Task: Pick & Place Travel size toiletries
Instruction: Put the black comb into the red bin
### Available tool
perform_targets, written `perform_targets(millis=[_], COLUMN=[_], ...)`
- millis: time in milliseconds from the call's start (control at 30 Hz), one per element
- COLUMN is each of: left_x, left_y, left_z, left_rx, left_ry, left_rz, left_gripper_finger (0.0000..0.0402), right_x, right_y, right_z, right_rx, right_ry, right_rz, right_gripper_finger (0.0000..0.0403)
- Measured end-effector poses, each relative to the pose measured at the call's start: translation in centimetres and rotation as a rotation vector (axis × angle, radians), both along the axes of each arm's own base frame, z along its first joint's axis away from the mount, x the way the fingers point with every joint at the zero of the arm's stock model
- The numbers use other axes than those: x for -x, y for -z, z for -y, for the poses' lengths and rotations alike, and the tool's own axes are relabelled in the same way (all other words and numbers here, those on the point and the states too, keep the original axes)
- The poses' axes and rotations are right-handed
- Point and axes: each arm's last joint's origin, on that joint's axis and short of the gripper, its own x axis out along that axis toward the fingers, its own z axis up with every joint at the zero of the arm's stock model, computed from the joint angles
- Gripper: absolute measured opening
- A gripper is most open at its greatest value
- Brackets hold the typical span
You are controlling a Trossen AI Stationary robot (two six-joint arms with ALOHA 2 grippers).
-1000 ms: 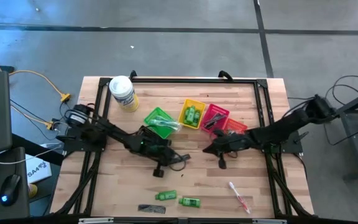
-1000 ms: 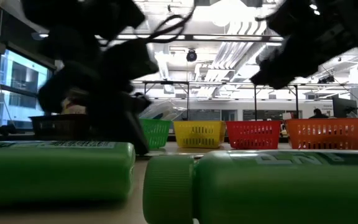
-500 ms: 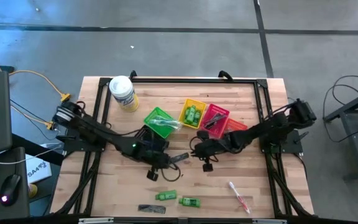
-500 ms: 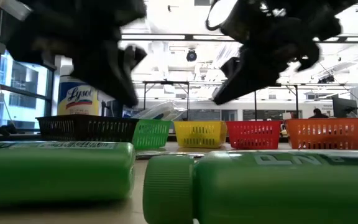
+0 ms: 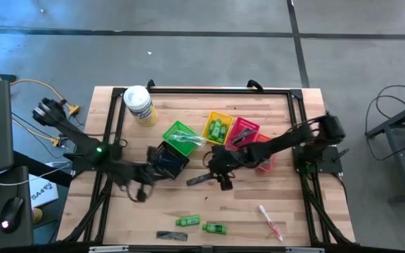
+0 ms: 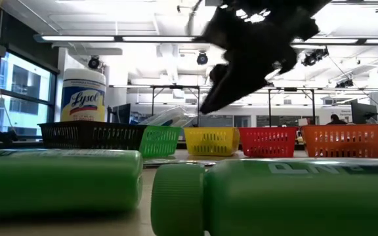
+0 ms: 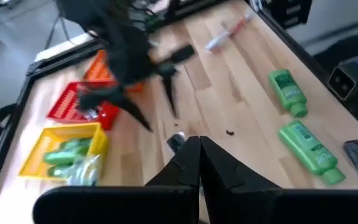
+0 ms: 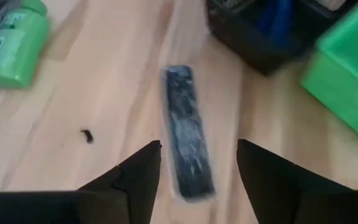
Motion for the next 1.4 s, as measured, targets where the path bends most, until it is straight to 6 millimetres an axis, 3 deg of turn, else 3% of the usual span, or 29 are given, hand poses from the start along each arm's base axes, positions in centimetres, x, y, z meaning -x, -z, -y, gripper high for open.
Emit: perform_targets(millis=[167, 433, 767, 1100, 1400], left_x=[3.5, 6.1, 6.4, 6.4, 6.5], left_y=[0.2, 2.4, 2.9, 3.0, 3.1], left_z=[-2.2, -4.1, -4.3, -4.3, -4.4], left_rx=[0.057, 0.121, 0.125, 0.136, 0.133], left_ry=[-0.023, -0.043, -0.033, -0.04, -0.044], left_rz=[0.067, 0.088, 0.079, 0.072, 0.056], left_gripper_finger=[0.0, 0.0, 0.0, 0.0, 0.0], right_x=[-2.7, -5.4, -5.4, -5.2, -4.6], right_y=[2.1, 4.3, 5.1, 3.9, 3.5], right_z=[-0.4, -0.2, 0.3, 0.3, -1.4], right_rx=[0.056, 0.158, 0.0, -0.01, -0.066], right_ry=[-0.07, -0.055, -0.13, -0.111, -0.109], right_rz=[-0.116, -0.184, -0.236, -0.209, -0.249], right_gripper_finger=[0.0203, 0.0203, 0.0203, 0.0203, 0.0204])
